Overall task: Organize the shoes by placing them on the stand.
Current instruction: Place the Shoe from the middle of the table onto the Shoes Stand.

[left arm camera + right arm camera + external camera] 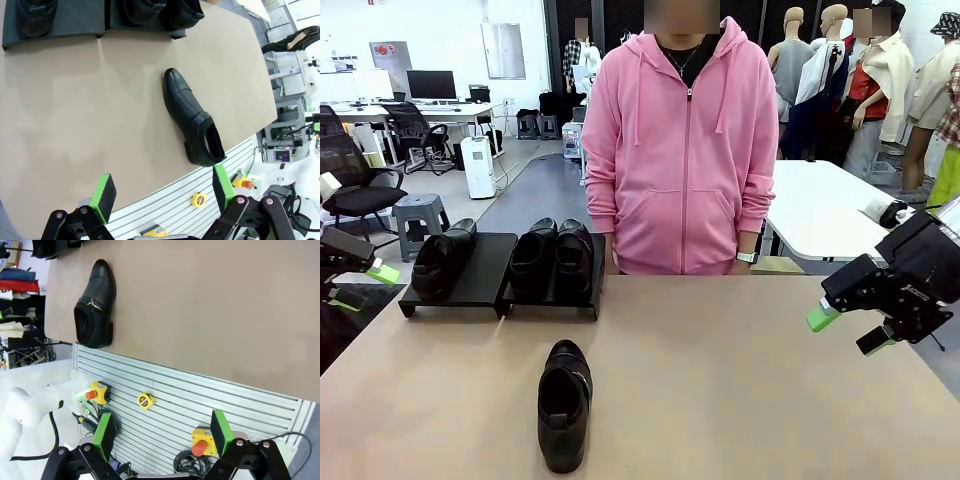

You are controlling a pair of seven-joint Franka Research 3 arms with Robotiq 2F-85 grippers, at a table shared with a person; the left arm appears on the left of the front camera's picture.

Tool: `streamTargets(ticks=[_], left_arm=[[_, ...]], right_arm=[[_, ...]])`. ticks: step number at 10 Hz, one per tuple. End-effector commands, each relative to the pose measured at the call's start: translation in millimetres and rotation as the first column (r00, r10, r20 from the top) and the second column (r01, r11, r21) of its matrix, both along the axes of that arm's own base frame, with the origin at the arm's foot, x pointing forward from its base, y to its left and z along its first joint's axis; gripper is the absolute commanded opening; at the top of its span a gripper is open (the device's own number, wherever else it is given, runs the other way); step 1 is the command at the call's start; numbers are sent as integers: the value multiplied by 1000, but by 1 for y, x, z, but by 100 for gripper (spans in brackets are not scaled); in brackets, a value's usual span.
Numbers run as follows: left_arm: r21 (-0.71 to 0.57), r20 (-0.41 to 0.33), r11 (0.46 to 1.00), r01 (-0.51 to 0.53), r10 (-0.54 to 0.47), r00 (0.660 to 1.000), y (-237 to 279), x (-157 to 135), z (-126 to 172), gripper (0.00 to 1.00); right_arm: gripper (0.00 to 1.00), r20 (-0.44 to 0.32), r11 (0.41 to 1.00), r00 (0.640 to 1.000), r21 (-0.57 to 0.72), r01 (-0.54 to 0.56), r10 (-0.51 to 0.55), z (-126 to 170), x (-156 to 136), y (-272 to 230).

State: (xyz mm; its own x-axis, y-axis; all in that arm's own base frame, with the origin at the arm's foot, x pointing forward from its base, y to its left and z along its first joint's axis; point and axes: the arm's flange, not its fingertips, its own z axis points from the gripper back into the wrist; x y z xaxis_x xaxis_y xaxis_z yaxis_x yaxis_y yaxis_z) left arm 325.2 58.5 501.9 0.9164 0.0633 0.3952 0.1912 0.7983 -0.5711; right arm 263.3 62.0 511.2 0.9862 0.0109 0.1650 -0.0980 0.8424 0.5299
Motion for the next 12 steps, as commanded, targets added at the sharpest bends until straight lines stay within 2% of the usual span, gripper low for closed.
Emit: streamTargets(ticks=[1, 7, 8, 10, 12], left_arm=[[7, 5, 1000, 14, -14, 1000, 3, -2, 0, 100], [0, 0, 1000, 0, 0, 1000, 0, 0, 0, 100], [78, -140, 996, -33, 44, 989, -33, -6, 18, 100], [327, -227, 945, 19, 59, 972, -150, -12, 23, 100], [444, -275, 896, 4, 132, 952, -229, -5, 5, 100]], right_arm=[[100, 24, 1000, 1000, 23, -19, 19, 1, 5, -2], [100, 24, 1000, 1000, 23, -19, 19, 1, 5, -2], [100, 24, 1000, 1000, 23, -19, 19, 1, 5, -2], [100, 24, 1000, 1000, 23, -19, 19, 1, 5, -2], [100, 24, 1000, 1000, 23, -19, 19, 1, 5, -2]])
